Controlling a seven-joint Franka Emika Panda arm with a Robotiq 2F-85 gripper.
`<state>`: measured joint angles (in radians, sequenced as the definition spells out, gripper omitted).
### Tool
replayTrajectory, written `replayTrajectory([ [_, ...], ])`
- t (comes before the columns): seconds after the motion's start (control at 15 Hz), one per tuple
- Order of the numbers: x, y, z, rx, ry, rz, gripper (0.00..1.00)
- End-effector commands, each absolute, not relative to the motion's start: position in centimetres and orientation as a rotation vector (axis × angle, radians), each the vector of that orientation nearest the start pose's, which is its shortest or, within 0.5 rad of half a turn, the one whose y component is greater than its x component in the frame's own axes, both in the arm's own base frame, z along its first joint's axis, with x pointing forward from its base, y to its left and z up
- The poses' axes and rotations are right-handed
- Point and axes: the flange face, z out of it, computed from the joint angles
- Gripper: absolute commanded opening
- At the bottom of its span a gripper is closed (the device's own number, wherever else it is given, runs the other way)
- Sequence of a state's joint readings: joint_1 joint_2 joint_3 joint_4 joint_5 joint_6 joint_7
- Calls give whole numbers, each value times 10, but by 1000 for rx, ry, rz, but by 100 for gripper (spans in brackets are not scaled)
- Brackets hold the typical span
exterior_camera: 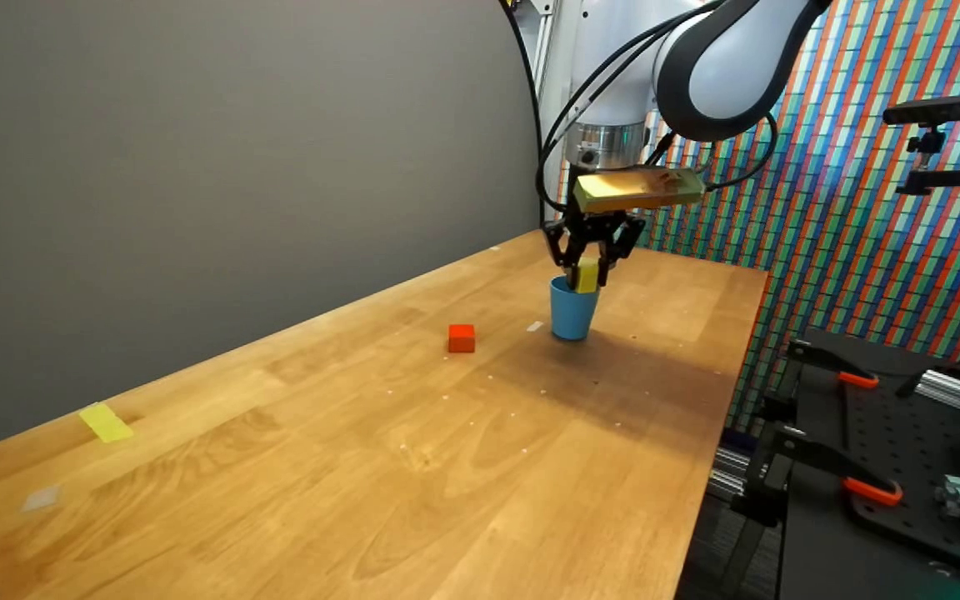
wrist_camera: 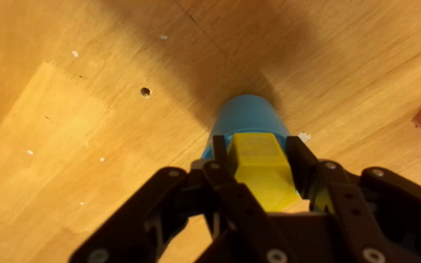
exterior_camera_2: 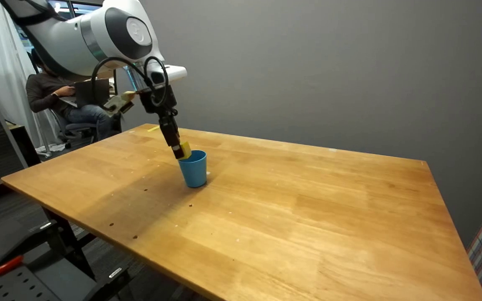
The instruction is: Put the yellow block in the cup
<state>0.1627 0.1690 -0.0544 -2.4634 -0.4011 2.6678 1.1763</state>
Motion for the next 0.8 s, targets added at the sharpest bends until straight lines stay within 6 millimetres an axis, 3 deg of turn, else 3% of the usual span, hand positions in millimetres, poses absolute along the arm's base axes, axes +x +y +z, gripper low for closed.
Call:
replayTrajectory([
  [0.0,490,59,239,-3049,1081,-317,21],
  [0.33,495,54,241,-3029,1072,-332,22],
  [0.4,496,53,242,-3019,1078,-333,69],
  [0.47,496,53,242,-3019,1076,-339,69],
  [0.73,495,52,244,-3010,1060,-328,98],
])
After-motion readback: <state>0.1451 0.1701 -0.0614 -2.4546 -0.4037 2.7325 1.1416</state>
